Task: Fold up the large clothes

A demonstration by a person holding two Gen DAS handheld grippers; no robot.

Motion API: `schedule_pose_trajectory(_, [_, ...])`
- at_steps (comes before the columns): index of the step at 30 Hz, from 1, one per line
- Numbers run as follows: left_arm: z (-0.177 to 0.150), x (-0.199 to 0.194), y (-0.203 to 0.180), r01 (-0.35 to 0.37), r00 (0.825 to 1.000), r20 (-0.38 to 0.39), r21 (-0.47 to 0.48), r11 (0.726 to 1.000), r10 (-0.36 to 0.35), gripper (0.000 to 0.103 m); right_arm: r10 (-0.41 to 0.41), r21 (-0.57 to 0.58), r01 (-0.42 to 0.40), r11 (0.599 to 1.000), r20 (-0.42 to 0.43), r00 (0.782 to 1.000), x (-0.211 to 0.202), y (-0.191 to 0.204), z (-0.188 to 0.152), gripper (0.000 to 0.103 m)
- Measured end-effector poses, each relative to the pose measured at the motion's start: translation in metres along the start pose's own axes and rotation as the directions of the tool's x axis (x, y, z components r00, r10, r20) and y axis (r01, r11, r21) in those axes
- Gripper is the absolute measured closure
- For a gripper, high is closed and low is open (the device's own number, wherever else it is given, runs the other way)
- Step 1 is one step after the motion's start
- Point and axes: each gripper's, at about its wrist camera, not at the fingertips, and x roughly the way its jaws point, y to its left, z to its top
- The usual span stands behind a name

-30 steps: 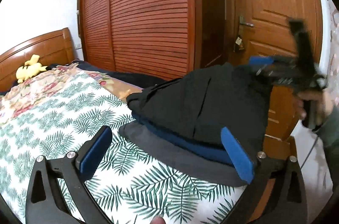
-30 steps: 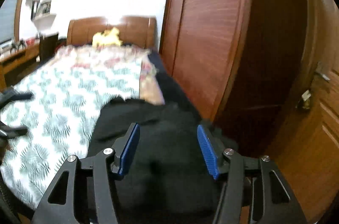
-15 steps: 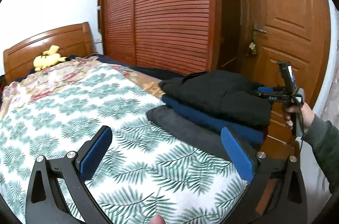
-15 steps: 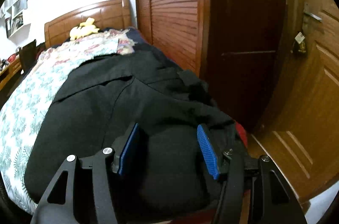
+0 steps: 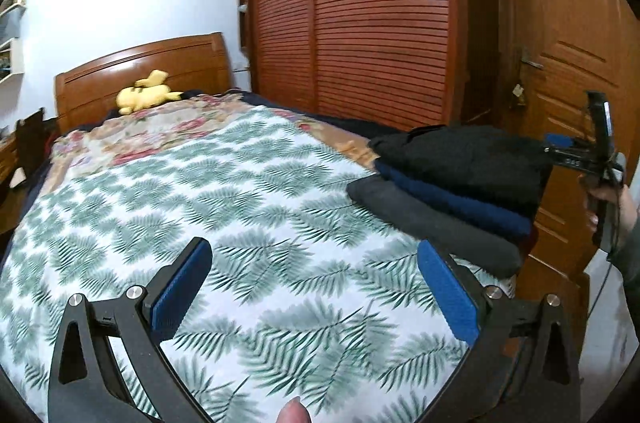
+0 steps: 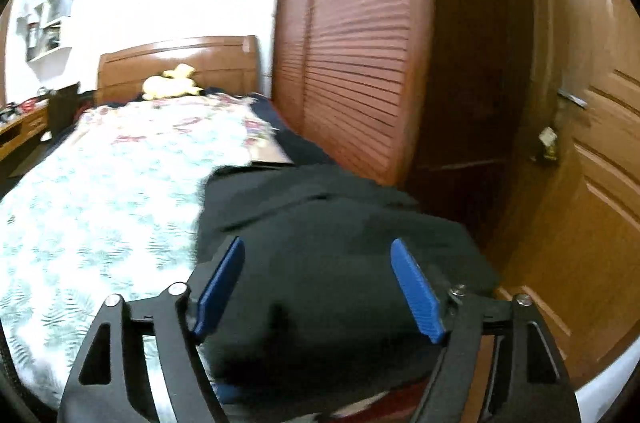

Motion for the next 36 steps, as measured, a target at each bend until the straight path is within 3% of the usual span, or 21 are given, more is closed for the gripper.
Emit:
schedule_pose_trajectory(4, [-0.021, -0.026, 0.021, -0.062, 0.998, -0.004, -0.040, 0.997, 0.062, 0.001, 0.093, -0.014, -0.093, 0.996, 0.021, 0.995, -0.028, 0.053, -0.014, 0.017])
schedule_pose_trajectory(7, [-0.039, -0.048, 0.033, -0.133, 0.991, -0.012, -0.063, 0.989, 0.132, 0.001, 0.201, -0.017, -0.201, 0.980, 0.022, 0.979, -0.048, 0.095, -0.031, 0.017])
schedule_pose_trajectory(13, [-0.074, -0.097, 0.058, -0.239, 0.971, -0.031, -0.132, 0.962, 0.237, 0.001, 0.391, -0.035, -0.392, 0.919, -0.019, 0.920, -0.072, 0.170, -0.060, 0.017])
schedule_pose_trajectory(16, [-0.089, -0.116, 0.070, -0.290, 0.957, -0.041, -0.154, 0.944, 0.287, 0.001, 0.447, -0.052, -0.448, 0.892, -0.039, 0.894, -0.084, 0.197, -0.070, 0.017])
schedule_pose_trajectory(25, [-0.119, -0.160, 0.096, -0.391, 0.919, -0.040, -0.232, 0.891, 0.393, 0.001, 0.541, -0.090, -0.539, 0.837, -0.009, 0.841, -0.115, 0.223, -0.078, 0.017])
schedule_pose_trajectory(32, [-0.129, -0.188, 0.101, -0.412, 0.905, -0.014, -0.271, 0.870, 0.425, 0.001, 0.571, -0.096, -0.568, 0.818, 0.005, 0.821, -0.109, 0.240, -0.104, 0.017])
schedule_pose_trajectory(36, [-0.132, -0.201, 0.101, -0.435, 0.892, 0.005, -0.270, 0.859, 0.453, 0.001, 0.571, -0.105, -0.566, 0.818, 0.023, 0.820, -0.108, 0.245, -0.113, 0.017])
